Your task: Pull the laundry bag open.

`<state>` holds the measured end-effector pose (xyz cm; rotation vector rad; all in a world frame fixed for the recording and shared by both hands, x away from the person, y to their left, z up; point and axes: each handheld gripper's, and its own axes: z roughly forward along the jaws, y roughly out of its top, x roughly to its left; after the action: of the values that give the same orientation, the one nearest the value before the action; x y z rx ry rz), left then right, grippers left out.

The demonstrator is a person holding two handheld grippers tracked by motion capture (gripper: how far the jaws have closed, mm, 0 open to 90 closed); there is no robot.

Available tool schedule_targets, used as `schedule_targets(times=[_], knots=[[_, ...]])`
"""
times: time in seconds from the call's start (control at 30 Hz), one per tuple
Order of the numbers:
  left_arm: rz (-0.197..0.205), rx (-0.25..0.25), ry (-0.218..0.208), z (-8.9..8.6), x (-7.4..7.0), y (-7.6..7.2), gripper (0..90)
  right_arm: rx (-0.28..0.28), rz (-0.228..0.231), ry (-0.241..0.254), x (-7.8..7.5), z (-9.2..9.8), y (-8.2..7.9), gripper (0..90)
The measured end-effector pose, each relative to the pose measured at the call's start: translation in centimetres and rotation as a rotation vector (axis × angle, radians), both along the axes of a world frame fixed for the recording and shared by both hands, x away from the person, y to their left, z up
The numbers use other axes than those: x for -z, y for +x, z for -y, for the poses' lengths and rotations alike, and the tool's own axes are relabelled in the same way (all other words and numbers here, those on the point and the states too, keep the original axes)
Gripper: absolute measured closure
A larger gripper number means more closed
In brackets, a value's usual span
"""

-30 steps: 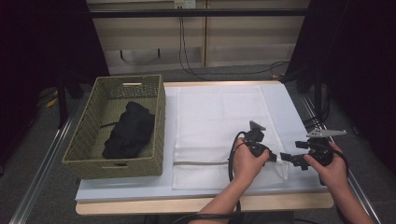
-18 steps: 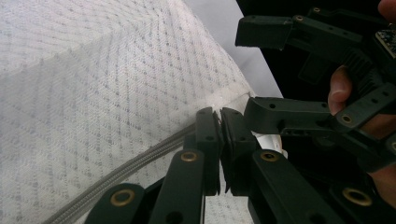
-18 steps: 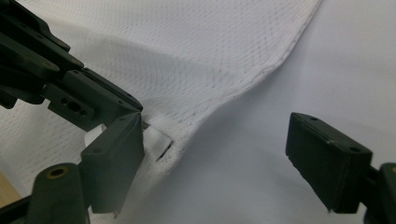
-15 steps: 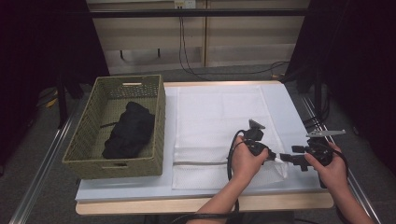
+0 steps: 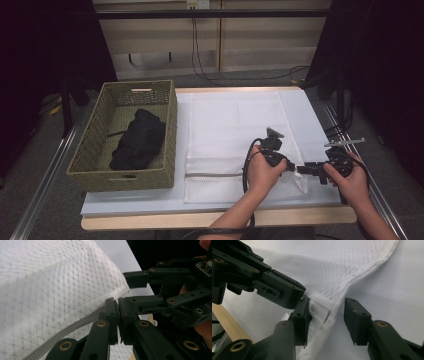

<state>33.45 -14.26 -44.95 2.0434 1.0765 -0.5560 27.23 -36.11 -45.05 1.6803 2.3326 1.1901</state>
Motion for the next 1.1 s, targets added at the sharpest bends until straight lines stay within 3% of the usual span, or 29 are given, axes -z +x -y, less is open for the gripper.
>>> schedule_targets(times=[0.1,0.13,0.23,0.33,0.37,0.4,0.57,0.93,1.1], knots=[[-0.018,-0.022,-0.012,0.14,0.00,-0.17,86.7,-0.012,-0.017,0.014,-0.16,-0.10,-0.05,71.6],[-0.008,0.000,-0.010,0.10,0.03,-0.09,86.7,-0.011,-0.022,0.025,-0.17,-0.05,-0.01,72.3],[-0.001,0.005,0.001,0.11,0.00,-0.08,86.7,-0.009,-0.026,0.034,-0.18,0.08,0.02,76.1],[-0.012,-0.022,-0.009,0.07,0.12,-0.11,86.7,-0.009,-0.039,0.092,-0.16,0.50,0.05,83.7],[-0.006,-0.004,-0.007,-0.04,0.17,-0.03,86.7,-0.009,-0.041,0.099,-0.20,0.53,0.06,84.5],[-0.013,-0.018,-0.015,0.05,0.17,-0.09,86.7,-0.011,-0.040,0.104,-0.18,0.58,0.07,85.5],[0.030,0.015,0.011,-0.05,0.04,-0.20,86.6,-0.013,-0.048,0.121,-0.18,0.71,0.09,86.9],[0.029,0.009,0.006,-0.18,0.04,-0.44,86.7,-0.019,-0.069,0.124,-0.20,0.75,0.07,87.7],[0.050,0.045,0.025,-0.44,-0.39,-0.39,86.9,-0.014,-0.069,0.127,-0.31,0.63,0.02,88.1]])
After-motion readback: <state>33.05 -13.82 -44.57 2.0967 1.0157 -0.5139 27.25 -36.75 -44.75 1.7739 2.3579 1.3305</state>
